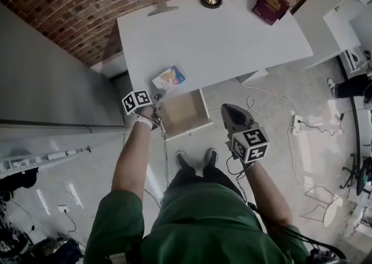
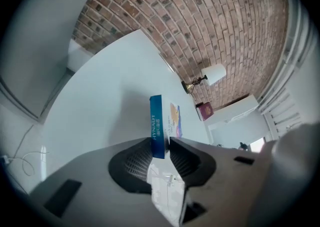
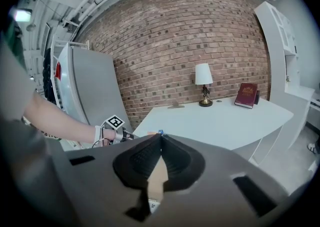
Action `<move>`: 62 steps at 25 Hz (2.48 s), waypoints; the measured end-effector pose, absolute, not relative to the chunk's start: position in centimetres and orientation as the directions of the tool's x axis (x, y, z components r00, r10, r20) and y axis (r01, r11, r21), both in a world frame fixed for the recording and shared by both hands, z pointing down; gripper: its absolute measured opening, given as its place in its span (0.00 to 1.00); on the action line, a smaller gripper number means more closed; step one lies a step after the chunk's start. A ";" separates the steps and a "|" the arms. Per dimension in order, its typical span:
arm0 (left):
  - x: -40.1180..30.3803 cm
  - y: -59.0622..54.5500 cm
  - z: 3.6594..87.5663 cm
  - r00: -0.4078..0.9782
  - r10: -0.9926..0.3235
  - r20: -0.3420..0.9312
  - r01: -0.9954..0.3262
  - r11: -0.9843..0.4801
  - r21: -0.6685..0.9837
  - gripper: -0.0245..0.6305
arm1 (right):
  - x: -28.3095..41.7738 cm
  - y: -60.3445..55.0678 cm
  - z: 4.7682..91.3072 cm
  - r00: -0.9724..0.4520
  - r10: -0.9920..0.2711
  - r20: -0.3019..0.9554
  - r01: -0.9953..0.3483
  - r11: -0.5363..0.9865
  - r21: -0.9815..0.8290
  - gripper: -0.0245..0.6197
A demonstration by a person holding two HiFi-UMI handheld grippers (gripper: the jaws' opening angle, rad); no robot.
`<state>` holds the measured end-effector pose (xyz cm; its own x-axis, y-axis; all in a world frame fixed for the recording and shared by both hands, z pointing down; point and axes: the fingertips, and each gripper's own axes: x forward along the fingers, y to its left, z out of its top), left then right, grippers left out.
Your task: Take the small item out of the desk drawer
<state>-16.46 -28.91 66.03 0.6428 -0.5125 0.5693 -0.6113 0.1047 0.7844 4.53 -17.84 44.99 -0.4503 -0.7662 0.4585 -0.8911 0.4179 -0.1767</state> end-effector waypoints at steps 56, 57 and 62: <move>-10.1 -11.9 14.2 0.324 -0.920 -0.221 -0.946 -0.310 -0.098 0.05 | 3.1 -13.7 14.9 -0.590 -0.775 -0.225 -0.806 0.552 0.212 0.04; -9.9 -11.7 13.8 0.324 -0.918 -0.229 -0.946 -0.308 -0.103 0.05 | 3.1 -13.3 14.6 -0.593 -0.771 -0.232 -0.804 0.552 0.221 0.04; -8.3 -10.4 12.5 0.343 -0.904 -0.256 -0.938 -0.317 -0.138 0.05 | 3.5 -12.6 14.4 -0.588 -0.774 -0.233 -0.806 0.540 0.241 0.04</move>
